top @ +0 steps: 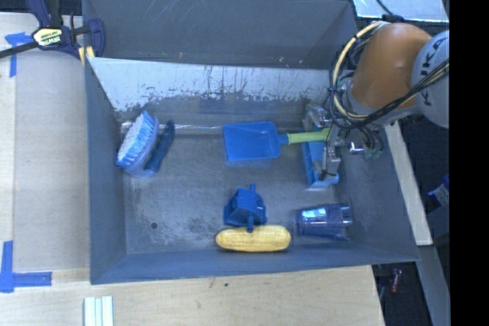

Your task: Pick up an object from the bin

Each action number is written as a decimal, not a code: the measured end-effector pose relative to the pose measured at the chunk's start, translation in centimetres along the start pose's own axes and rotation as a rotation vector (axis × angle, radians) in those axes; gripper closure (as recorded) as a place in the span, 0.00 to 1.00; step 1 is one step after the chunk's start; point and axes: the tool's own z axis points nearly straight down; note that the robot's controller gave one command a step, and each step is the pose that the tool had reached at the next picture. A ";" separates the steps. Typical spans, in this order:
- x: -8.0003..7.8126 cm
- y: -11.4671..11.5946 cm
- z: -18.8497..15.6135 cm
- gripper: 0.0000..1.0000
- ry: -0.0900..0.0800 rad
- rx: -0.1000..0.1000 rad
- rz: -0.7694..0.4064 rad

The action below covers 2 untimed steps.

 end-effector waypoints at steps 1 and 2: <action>0.0 0.0 0.0 0.00 -0.003 0.001 -0.008; 1.0 1.5 -7.9 0.00 -0.014 0.005 -0.157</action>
Offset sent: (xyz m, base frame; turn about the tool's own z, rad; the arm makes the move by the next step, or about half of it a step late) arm -0.0146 0.0153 0.0729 -0.1572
